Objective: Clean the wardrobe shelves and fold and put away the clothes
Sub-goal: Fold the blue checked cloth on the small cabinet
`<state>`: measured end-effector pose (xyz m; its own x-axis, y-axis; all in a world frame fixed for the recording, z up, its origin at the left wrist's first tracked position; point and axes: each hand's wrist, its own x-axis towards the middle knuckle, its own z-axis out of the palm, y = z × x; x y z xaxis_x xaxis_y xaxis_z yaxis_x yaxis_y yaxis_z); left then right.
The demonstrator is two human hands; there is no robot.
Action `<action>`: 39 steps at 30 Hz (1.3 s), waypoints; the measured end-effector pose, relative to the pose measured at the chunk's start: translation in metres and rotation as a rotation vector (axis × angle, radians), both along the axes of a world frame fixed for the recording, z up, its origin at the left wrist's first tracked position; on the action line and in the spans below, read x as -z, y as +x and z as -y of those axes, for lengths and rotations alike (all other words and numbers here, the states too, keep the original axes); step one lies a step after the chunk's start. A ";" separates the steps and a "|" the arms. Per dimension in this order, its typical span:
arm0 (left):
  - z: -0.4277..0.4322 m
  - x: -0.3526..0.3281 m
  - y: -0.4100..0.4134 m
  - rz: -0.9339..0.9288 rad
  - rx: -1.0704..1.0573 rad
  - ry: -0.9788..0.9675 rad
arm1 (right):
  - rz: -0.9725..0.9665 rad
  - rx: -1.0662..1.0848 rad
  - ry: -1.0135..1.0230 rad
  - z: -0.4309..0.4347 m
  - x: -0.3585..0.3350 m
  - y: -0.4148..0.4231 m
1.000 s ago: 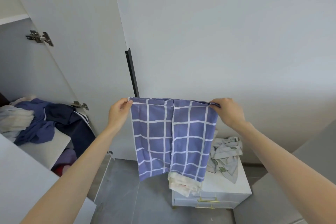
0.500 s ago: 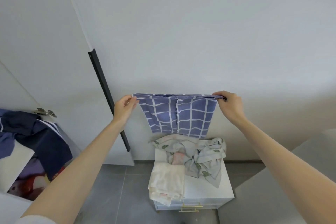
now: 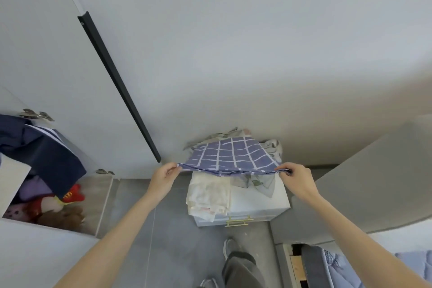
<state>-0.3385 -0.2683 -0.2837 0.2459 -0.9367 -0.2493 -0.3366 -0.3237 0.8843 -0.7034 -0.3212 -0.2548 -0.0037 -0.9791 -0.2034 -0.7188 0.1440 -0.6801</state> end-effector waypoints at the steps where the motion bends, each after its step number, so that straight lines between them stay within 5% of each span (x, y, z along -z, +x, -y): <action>1: -0.010 0.010 -0.001 -0.004 0.011 0.019 | -0.027 -0.002 0.030 -0.011 0.010 -0.004; 16: -0.073 0.097 -0.011 0.082 0.051 0.314 | -0.188 -0.085 0.383 -0.078 0.112 -0.022; 39: 0.150 0.279 -0.040 0.025 -0.365 0.280 | 0.300 0.362 0.410 0.121 0.327 0.000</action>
<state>-0.3780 -0.4181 -0.5630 0.5566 -0.6852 -0.4698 -0.1766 -0.6501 0.7391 -0.7039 -0.4420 -0.5820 -0.2049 -0.7685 -0.6061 -0.3621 0.6349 -0.6825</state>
